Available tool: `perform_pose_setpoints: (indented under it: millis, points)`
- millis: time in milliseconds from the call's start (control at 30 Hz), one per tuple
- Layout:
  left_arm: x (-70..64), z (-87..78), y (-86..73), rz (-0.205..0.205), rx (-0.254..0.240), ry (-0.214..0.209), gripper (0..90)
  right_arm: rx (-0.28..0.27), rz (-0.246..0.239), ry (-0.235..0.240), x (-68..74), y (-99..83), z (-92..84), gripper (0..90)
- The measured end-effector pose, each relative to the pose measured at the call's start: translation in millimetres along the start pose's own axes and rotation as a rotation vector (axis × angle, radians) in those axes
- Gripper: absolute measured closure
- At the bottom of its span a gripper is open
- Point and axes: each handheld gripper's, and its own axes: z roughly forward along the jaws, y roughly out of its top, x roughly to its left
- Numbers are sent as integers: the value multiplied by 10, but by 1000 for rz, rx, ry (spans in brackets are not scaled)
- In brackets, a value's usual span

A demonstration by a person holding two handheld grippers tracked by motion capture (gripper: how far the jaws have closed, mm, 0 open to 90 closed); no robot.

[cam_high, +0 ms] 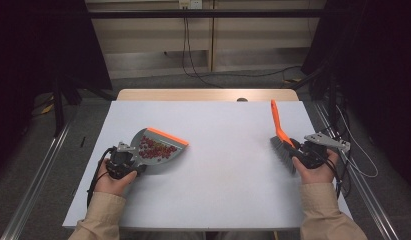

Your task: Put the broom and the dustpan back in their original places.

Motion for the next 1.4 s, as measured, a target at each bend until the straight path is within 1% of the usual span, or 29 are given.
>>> perform_pose_setpoints:
  millis: [100,233,367,467,633,733,800,867,933,1067,1167,1300,1367,1400]
  points:
    - [14,-1,-2,3,1,6,633,0,0,-4,-18,-9,-3,714]
    - [23,-1,-10,-13,-2,16,633,-1,-1,-9,-26,-26,-7,714]
    - [35,0,-13,-10,3,19,633,-1,0,-9,-27,-36,-12,714]
    - [40,4,-15,-16,0,26,633,2,-9,-15,-22,-41,-6,714]
    - [83,3,-21,-40,-10,48,633,1,-8,-25,-39,-48,-1,714]
    - [118,6,-27,-54,-13,61,633,8,-27,-50,-40,-54,-2,714]
    - [142,7,-29,-64,-15,69,633,3,-18,-50,-54,-61,-2,714]
    - [176,3,-31,-74,-13,73,633,2,-23,-63,-64,-63,-5,714]
    - [195,12,-35,-89,-22,86,633,0,-15,-66,-82,-64,-8,714]
    - [217,23,-37,-107,-20,90,633,0,-11,-82,-100,-72,-8,714]
    - [219,42,-42,-100,-12,99,633,1,-16,-92,-102,-78,-5,714]
    - [212,57,-56,-115,-20,95,631,8,-24,-109,-97,-90,-8,714]
    - [206,63,-66,-115,-29,85,626,7,-28,-104,-86,-94,-10,713]
    - [198,60,-67,-121,-33,84,624,6,-32,-99,-79,-97,-9,713]
